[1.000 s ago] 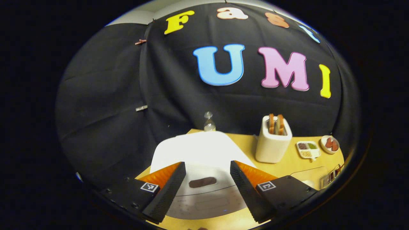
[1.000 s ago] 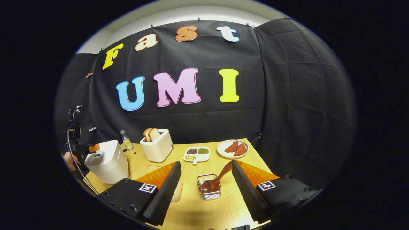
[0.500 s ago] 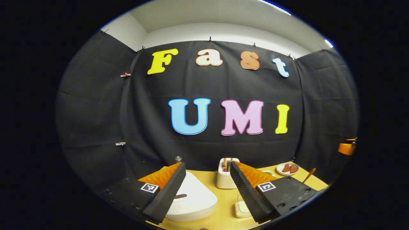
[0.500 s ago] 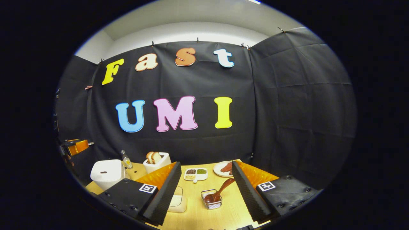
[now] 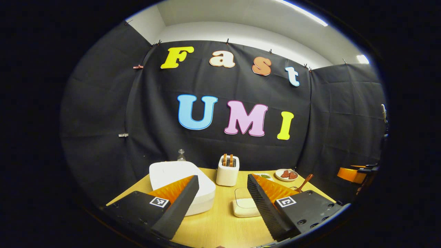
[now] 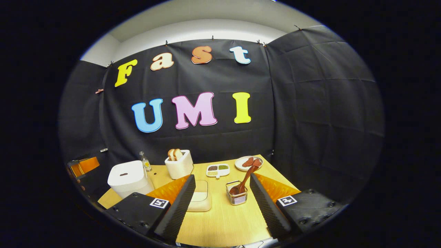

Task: Close the left gripper, press the button to open the rice cooker; take a wooden spoon from the chopstick holder with the right hand, scoop a spoonful of rice and pour it into the rice cooker, then put the wooden spoon back into the chopstick holder.

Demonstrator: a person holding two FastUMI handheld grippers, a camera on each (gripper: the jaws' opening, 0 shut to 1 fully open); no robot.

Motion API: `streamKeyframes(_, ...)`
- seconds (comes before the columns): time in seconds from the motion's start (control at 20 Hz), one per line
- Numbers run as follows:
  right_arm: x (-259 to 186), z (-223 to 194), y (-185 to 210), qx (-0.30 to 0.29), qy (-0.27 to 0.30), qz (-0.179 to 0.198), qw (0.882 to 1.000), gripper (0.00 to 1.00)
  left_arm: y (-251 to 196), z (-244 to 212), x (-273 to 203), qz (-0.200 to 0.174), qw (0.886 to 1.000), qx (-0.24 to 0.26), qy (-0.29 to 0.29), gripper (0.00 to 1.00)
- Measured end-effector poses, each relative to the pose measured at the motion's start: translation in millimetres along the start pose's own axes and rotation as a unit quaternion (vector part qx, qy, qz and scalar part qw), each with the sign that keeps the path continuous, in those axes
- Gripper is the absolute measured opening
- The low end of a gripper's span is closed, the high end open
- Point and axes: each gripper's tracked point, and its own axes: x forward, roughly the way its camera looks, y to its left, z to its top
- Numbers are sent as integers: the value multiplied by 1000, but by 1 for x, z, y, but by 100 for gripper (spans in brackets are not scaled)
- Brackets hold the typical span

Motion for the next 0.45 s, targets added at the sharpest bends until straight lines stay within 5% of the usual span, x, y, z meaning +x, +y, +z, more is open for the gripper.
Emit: streamKeyframes(0.45,-11,-7,27,-11,-5,16,1000,98,37,-5,-4,23,999,-21,3,97)
